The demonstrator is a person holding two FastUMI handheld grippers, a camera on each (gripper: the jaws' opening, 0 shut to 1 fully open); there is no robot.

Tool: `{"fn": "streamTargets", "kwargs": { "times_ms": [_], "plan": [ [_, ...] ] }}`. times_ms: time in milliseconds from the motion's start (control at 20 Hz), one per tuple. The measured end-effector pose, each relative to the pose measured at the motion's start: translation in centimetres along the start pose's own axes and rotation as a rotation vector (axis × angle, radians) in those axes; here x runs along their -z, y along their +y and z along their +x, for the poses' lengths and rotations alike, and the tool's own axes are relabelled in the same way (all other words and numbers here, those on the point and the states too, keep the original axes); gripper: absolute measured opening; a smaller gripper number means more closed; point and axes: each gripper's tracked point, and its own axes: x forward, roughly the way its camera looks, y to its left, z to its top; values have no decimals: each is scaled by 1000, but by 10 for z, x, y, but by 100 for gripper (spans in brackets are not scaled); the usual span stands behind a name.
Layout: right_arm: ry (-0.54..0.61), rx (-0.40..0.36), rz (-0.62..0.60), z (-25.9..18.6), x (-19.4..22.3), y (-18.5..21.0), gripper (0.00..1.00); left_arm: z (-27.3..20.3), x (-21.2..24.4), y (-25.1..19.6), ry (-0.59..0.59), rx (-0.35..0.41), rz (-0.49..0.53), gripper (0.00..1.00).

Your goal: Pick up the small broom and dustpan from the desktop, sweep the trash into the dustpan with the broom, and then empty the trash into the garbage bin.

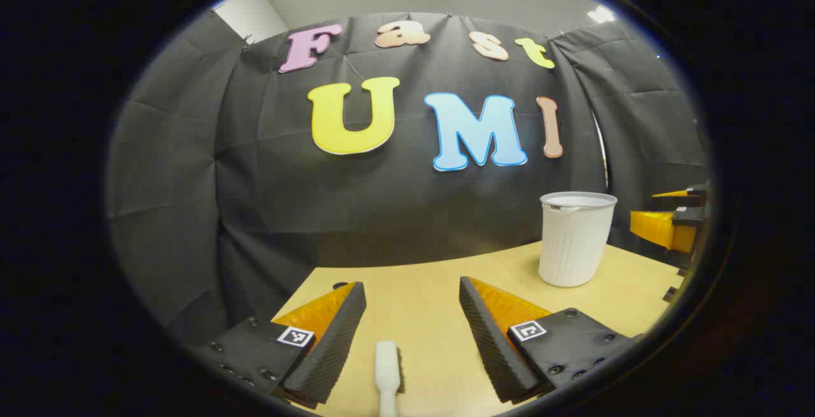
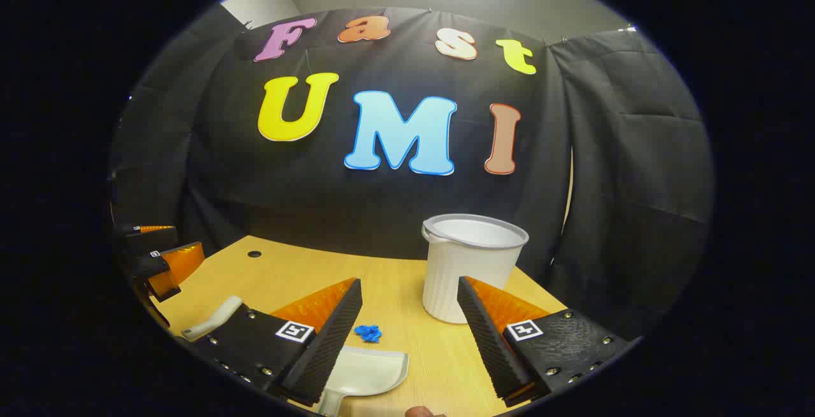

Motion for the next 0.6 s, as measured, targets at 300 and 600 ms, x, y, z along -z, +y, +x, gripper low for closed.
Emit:
{"fn": "streamTargets", "kwargs": {
  "times_ms": [300, 600],
  "plan": [
    [99, -22, 16, -1, 27, 9, 94, -10, 28, 4, 58, -3, 2, 92],
    [211, -45, 25, -6, 61, 23, 95, -7, 71, 9, 193, -6, -24, 100]
  ]
}}
